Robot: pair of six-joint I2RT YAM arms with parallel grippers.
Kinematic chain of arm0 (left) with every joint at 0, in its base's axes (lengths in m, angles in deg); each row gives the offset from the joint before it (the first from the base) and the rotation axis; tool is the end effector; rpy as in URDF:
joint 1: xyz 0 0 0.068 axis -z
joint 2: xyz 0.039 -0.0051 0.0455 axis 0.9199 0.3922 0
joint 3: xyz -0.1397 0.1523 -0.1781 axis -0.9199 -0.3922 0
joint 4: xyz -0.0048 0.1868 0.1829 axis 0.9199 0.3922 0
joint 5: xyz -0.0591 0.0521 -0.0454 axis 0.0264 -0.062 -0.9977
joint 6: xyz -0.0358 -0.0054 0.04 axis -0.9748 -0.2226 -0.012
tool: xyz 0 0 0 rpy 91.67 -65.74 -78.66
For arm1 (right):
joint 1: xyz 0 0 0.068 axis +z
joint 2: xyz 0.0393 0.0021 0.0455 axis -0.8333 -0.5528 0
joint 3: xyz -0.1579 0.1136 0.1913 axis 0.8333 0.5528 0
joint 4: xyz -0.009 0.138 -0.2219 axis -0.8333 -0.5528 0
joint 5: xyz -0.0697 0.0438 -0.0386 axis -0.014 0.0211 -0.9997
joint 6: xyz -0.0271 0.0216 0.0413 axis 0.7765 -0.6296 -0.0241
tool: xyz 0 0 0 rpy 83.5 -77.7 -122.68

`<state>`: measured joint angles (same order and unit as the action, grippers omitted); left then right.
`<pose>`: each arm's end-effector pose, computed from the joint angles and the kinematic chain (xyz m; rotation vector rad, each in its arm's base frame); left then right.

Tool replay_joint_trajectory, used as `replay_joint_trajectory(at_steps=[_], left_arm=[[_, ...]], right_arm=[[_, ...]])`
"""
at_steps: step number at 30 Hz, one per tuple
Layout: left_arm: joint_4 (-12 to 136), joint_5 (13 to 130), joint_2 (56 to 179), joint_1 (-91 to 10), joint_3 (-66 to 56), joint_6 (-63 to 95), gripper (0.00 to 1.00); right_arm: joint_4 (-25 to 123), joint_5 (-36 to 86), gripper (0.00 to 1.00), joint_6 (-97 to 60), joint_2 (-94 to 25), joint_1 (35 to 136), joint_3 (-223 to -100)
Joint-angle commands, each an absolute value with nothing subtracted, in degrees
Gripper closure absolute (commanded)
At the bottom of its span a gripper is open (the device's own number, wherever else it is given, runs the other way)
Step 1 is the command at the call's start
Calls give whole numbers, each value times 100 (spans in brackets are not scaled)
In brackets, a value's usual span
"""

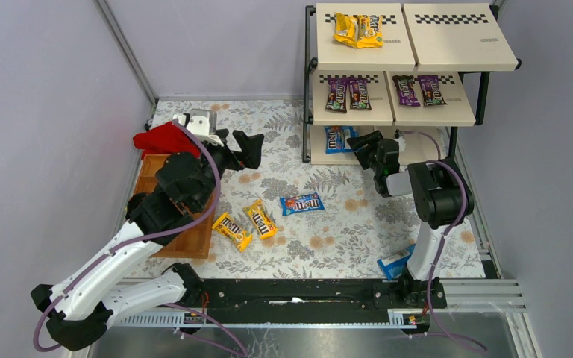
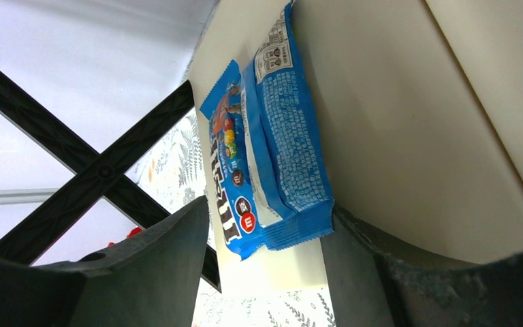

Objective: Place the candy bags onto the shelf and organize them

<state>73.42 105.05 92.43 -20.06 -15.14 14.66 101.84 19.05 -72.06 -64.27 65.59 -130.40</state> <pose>0.1364 -0.1232 0.4315 0.0930 1.5438 -0.5020 0.3694 0.0606 0.1354 0.7989 1.7203 0.8742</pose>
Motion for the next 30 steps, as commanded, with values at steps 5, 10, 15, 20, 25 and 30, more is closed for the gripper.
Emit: replay_joint_trajectory(at_steps=[5,10,15,20,25,30], left_arm=[[7101,10439,9283,-1998,-1488,1486,1],[7095,10422,9300,-2000,-1489,1486,1],[7097,10436,9326,-1998,-1494,1486,1],[7095,10413,9332,-1998,-1487,1480,1],[7112,10401,9331,-1998,-1477,1478,1],[7135,10336,9332,-2013,-1454,1467,1]], right_arm=[[9516,1908,40,-6824,-6181,6523,-12883],[9578,1910,44,-6744,-6326,6514,-13010],[9621,1876,51,-6707,-6408,6501,-13076],[9571,1840,53,-6659,-6362,6456,-13093],[9339,1997,46,-6528,-6220,6404,-13111],[9180,2200,39,-6423,-5942,6408,-12917]])
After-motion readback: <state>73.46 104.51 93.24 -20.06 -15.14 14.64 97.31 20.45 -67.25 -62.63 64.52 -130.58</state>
